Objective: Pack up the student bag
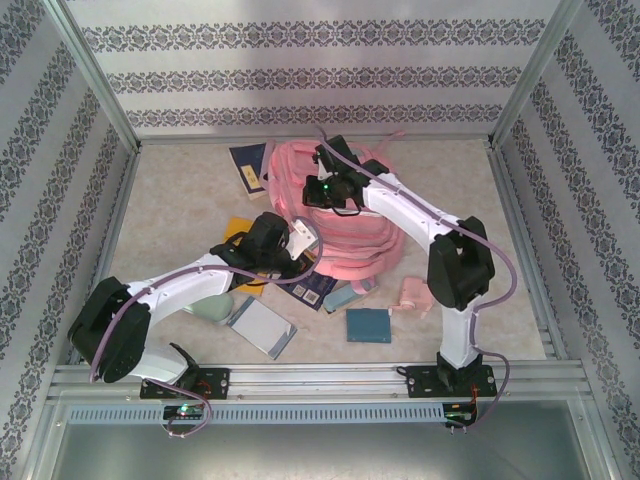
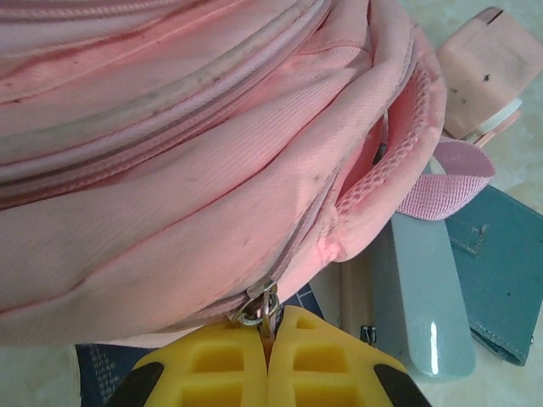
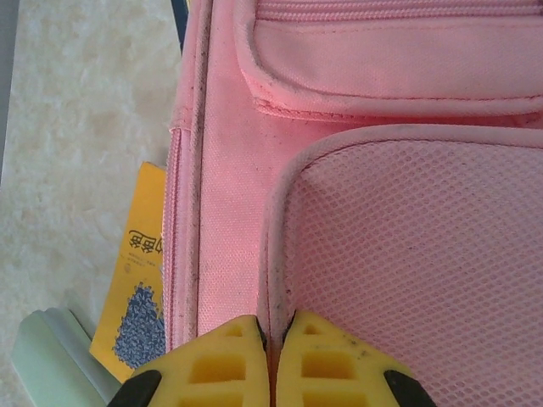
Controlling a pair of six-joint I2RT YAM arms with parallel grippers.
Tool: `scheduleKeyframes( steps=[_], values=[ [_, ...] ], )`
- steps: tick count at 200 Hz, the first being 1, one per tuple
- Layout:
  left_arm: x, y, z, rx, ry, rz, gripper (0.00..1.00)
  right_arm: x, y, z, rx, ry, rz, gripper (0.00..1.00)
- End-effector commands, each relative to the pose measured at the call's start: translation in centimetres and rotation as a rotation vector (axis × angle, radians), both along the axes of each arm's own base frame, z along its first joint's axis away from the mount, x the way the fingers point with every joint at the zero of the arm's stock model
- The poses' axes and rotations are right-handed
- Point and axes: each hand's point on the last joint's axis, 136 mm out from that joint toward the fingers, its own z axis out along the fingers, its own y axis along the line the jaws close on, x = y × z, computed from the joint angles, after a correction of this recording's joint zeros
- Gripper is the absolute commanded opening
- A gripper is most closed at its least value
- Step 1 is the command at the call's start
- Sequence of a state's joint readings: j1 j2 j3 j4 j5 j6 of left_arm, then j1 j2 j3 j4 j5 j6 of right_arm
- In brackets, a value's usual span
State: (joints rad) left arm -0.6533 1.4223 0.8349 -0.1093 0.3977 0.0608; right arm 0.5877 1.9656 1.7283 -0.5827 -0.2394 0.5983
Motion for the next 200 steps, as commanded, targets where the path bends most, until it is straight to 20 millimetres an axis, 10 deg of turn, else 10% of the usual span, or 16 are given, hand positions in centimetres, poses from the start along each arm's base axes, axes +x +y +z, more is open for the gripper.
scheduleKeyframes(
  steps=[1, 35, 79, 129, 200],
  values=[
    [-0.7, -0.2, 0.8, -0.002, 0.014, 0.021, 0.0, 0.6, 1.7, 3.6, 0.06, -0.089, 0.052, 0.21],
    [-0.2, 0.9, 1.9, 0.04, -0.017, 0.054, 0.0, -0.7, -2.3, 6.6, 0.04, -0.169, 0.074, 0.52],
    [0.4, 2.6, 3.0, 0.081, -0.038, 0.087, 0.0, -2.2, -7.2, 6.3, 0.025, -0.268, 0.105, 0.54],
    [-0.2, 4.8, 2.9, 0.155, -0.015, 0.066, 0.0, -0.2, -7.0, 6.5, 0.1, -0.36, 0.26, 0.52],
    [-0.6, 7.5, 5.4, 0.182, -0.079, 0.16, 0.0, -6.4, -4.3, 7.3, 0.121, -0.569, 0.782, 0.55]
  ],
)
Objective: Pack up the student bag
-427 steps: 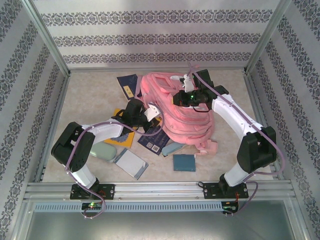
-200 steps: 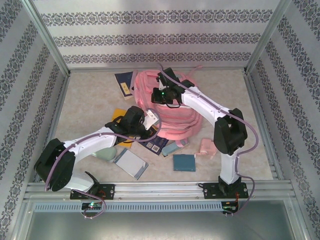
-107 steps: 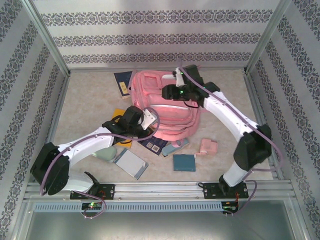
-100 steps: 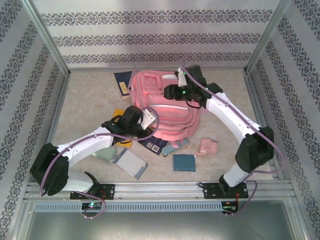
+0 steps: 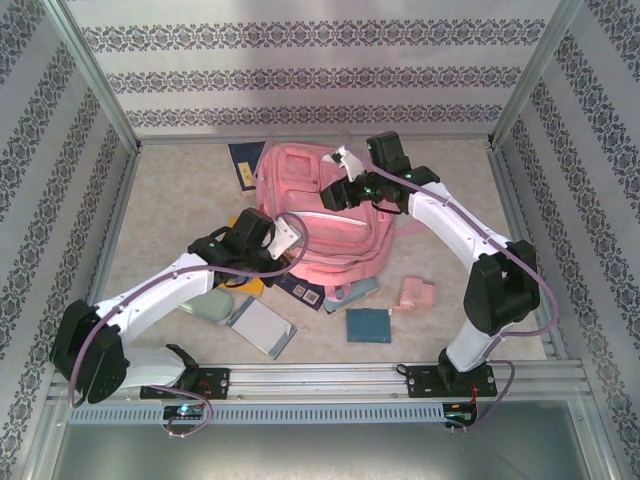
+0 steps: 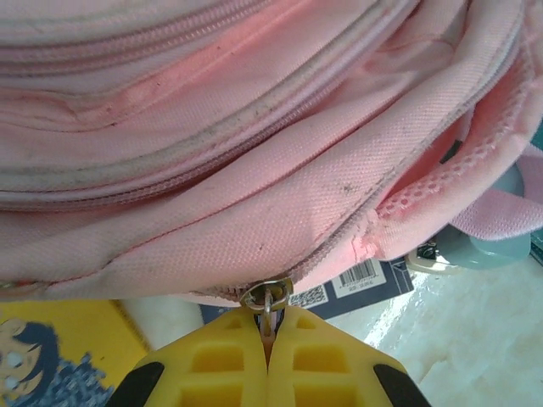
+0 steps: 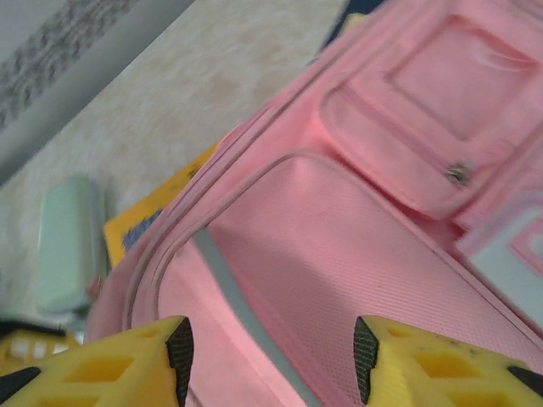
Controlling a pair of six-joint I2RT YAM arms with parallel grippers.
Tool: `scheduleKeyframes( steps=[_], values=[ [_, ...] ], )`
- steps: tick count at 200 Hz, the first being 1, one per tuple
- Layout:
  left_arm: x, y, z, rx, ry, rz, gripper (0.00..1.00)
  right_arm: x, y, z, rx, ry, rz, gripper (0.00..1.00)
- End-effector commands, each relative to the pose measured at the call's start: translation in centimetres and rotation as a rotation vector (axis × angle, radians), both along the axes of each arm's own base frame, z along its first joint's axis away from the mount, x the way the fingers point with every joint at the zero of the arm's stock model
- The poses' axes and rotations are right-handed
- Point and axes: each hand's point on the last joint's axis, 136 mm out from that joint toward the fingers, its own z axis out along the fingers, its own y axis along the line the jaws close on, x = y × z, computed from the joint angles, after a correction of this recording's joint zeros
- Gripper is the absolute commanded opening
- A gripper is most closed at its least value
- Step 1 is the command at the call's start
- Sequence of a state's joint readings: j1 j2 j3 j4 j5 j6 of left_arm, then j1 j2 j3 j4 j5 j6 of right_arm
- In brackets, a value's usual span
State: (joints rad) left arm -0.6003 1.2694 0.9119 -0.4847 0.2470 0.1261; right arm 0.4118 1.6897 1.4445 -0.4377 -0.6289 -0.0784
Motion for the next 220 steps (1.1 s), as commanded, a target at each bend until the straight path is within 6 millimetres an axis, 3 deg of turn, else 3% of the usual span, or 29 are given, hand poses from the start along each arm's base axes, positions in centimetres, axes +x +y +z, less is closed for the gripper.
scheduleKeyframes(
  steps=[1, 22, 58, 80, 108, 154, 186, 217, 220],
  values=[
    [0.5, 1.2, 3.5, -0.016, -0.101, 0.048, 0.0, -3.0, 0.5, 1.5, 0.029, -0.145, 0.249, 0.55],
    [0.3, 1.1, 4.4, -0.046, -0.117, 0.052, 0.0, -3.7, 0.7, 0.2, 0.036, -0.131, 0.341, 0.56],
    [-0.3, 1.0, 3.7, -0.065, -0.09, 0.056, 0.0, -4.5, 2.3, -1.8, 0.035, -0.009, 0.45, 0.56],
    [-0.5, 1.1, 3.4, -0.062, -0.086, 0.053, 0.0, -5.3, 3.1, -2.6, 0.065, 0.038, 0.471, 0.57],
    [-0.5, 1.2, 3.2, -0.052, -0.085, 0.043, 0.0, -5.1, 3.2, -5.3, -0.016, 0.054, 0.453, 0.57],
    [-0.6, 1.3, 2.6, -0.034, -0.07, 0.045, 0.0, -5.5, 4.0, -6.3, 0.032, 0.106, 0.46, 0.52],
    [-0.2, 1.5, 2.8, -0.018, -0.09, 0.045, 0.0, -5.8, 4.5, -6.4, 0.057, 0.12, 0.477, 0.36],
    [-0.1, 1.1, 2.8, -0.015, -0.087, 0.018, 0.0, -6.5, 5.1, -6.7, 0.032, 0.092, 0.513, 0.0],
    [-0.1, 1.1, 2.7, -0.014, -0.086, 0.019, 0.0, -6.5, 5.1, -6.6, 0.032, 0.088, 0.513, 0.0]
  ],
)
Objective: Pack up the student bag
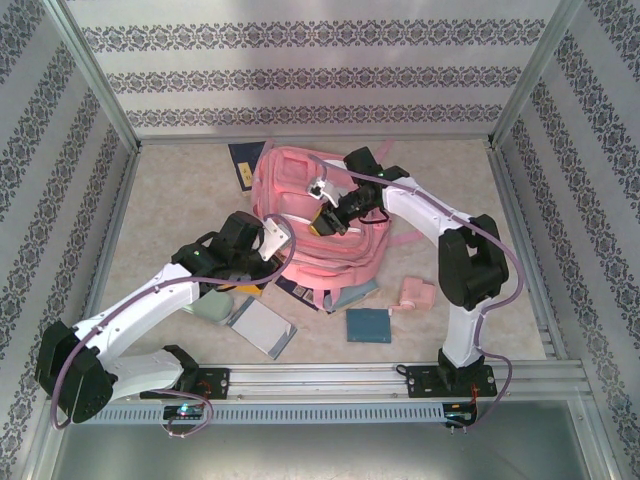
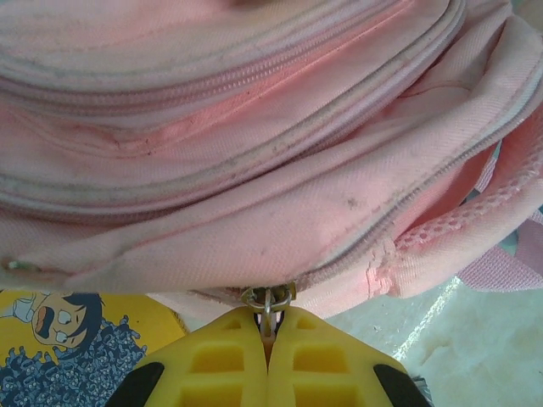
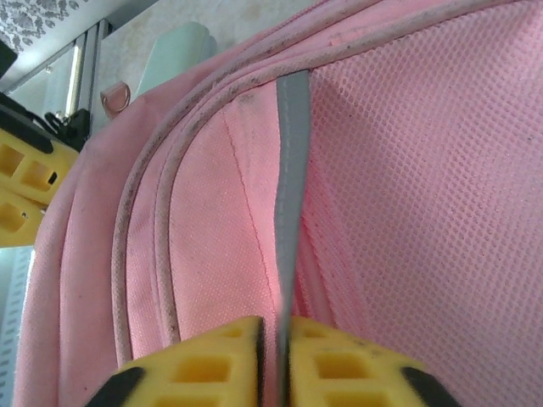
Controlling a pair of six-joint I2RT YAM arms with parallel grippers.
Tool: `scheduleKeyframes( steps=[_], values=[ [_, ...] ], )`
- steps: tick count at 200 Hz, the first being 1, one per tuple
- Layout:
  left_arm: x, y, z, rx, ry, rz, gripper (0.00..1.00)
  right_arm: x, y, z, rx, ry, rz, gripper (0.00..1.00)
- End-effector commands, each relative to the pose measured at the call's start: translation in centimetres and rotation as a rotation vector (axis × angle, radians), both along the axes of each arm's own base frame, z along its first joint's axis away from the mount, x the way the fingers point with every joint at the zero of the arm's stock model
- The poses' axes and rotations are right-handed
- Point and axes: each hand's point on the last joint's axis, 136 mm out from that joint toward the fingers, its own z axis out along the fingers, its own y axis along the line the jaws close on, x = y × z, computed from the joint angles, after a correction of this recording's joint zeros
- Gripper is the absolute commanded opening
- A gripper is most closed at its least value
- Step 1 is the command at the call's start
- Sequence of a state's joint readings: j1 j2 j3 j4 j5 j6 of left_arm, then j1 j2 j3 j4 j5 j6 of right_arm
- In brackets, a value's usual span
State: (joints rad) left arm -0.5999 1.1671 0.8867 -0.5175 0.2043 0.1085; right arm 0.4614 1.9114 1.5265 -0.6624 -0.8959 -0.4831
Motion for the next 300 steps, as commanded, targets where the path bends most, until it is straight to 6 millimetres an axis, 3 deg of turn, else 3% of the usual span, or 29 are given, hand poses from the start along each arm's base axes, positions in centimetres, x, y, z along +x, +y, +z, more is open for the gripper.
scheduleKeyframes(
  steps=[1, 37, 67, 100, 147, 177, 235, 300],
  values=[
    [0.7, -0.4, 1.1, -0.007, -0.039, -0.021, 0.0, -1.7, 1.3, -0.2, 0.029, 0.003, 0.071, 0.0],
    [1.0, 0.3, 1.0, 0.027, -0.047, -0.004, 0.0, -0.9, 1.5, 1.4, 0.046, -0.037, 0.046, 0.0],
    [1.2, 0.8, 1.3, 0.025, -0.052, 0.015, 0.0, 3.1, 2.2, 2.9, 0.046, 0.029, -0.204, 0.0],
    [1.1, 0.5, 1.4, 0.002, -0.024, 0.02, 0.0, 5.1, 3.2, 3.6, 0.017, 0.132, -0.333, 0.0],
    [0.5, 0.3, 1.3, -0.037, 0.028, 0.042, 0.0, 5.6, 3.8, 3.0, -0.016, 0.211, -0.418, 0.0],
    [0.6, -0.2, 1.4, -0.066, 0.064, 0.062, 0.0, 4.9, 5.1, 2.3, -0.047, 0.189, -0.441, 0.0],
    [1.1, -2.3, 2.1, -0.146, 0.151, 0.068, 0.0, 7.4, 5.7, 2.1, -0.033, 0.303, -0.722, 0.0],
    [1.2, -2.9, 3.3, -0.155, 0.196, 0.075, 0.0, 9.2, 4.4, 2.6, -0.021, 0.374, -0.991, 0.0]
  ],
)
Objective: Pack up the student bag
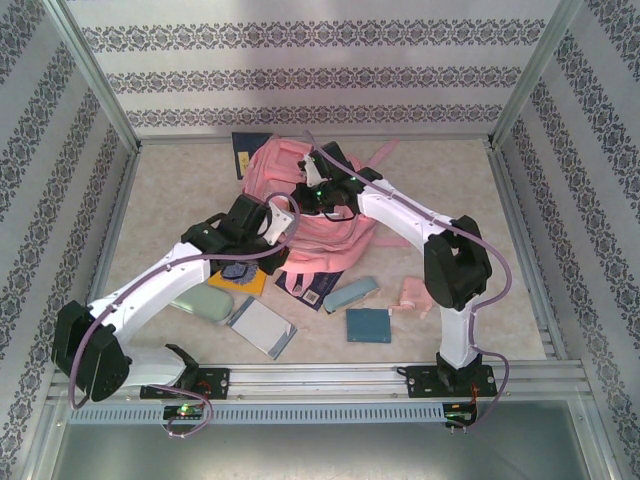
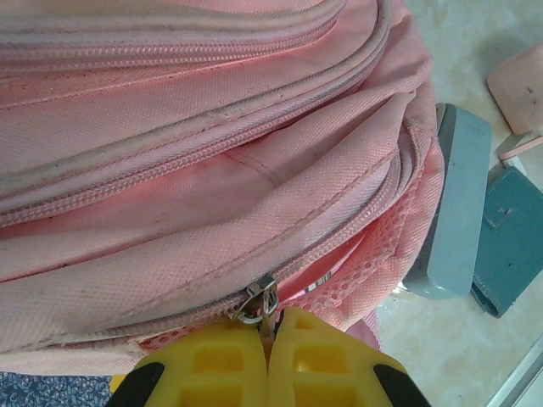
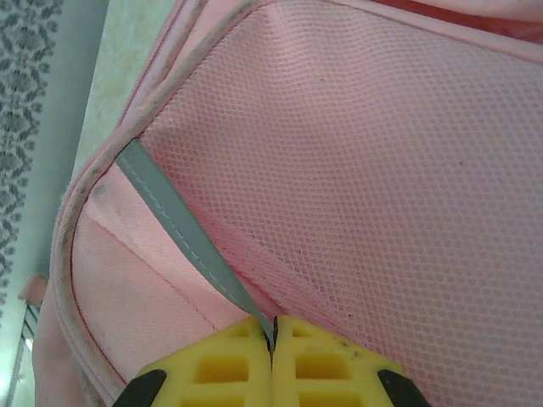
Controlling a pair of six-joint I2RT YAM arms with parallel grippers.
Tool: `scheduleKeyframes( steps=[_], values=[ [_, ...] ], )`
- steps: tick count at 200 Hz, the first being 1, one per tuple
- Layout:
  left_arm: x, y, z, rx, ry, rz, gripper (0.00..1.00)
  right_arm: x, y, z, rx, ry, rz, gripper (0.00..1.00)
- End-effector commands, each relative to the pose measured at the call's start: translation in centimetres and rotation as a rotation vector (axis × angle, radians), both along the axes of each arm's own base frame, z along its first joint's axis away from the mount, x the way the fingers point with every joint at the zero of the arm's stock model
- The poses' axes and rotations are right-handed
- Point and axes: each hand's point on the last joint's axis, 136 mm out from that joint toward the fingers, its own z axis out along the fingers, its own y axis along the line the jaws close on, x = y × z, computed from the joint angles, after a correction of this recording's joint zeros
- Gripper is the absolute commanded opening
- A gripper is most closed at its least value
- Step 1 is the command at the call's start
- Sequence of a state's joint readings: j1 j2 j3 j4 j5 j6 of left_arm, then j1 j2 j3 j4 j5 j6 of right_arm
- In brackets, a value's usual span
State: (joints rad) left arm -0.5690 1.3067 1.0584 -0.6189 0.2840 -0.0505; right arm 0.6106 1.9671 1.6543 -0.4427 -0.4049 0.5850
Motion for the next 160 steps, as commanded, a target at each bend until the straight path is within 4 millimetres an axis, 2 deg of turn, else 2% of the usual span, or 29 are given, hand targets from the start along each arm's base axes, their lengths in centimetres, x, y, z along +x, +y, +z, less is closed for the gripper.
scheduleKeyframes(
  steps=[1, 35, 58, 76, 99, 130, 160],
  values=[
    [-0.4, -1.5, 2.2, -0.081, 0.022, -0.027, 0.0, 2.8, -0.1, 2.2, 0.036, -0.033, -0.205, 0.0],
    [-0.1, -1.3, 2.9, -0.059, 0.018, -0.026, 0.0, 3.3, -2.0, 3.5, 0.031, -0.028, -0.349, 0.0],
    [0.4, -0.1, 3.3, 0.008, -0.019, -0.006, 0.0, 3.2, -3.2, 5.6, 0.03, -0.066, -0.395, 0.0],
    [0.8, 0.8, 3.4, 0.057, -0.052, 0.013, 0.0, 2.9, -3.4, 7.2, 0.029, -0.073, -0.389, 0.0],
    [1.6, 1.9, 3.5, 0.097, -0.079, 0.048, 0.0, 2.3, -2.8, 8.3, 0.042, -0.063, -0.323, 0.0],
    [3.5, 3.2, 4.0, 0.104, -0.096, 0.116, 0.0, 1.4, -1.7, 8.4, 0.024, -0.055, -0.195, 0.0],
    [4.8, 3.6, 4.0, 0.119, -0.096, 0.137, 0.0, 0.7, -0.4, 7.2, 0.028, -0.002, -0.113, 0.0]
  ],
)
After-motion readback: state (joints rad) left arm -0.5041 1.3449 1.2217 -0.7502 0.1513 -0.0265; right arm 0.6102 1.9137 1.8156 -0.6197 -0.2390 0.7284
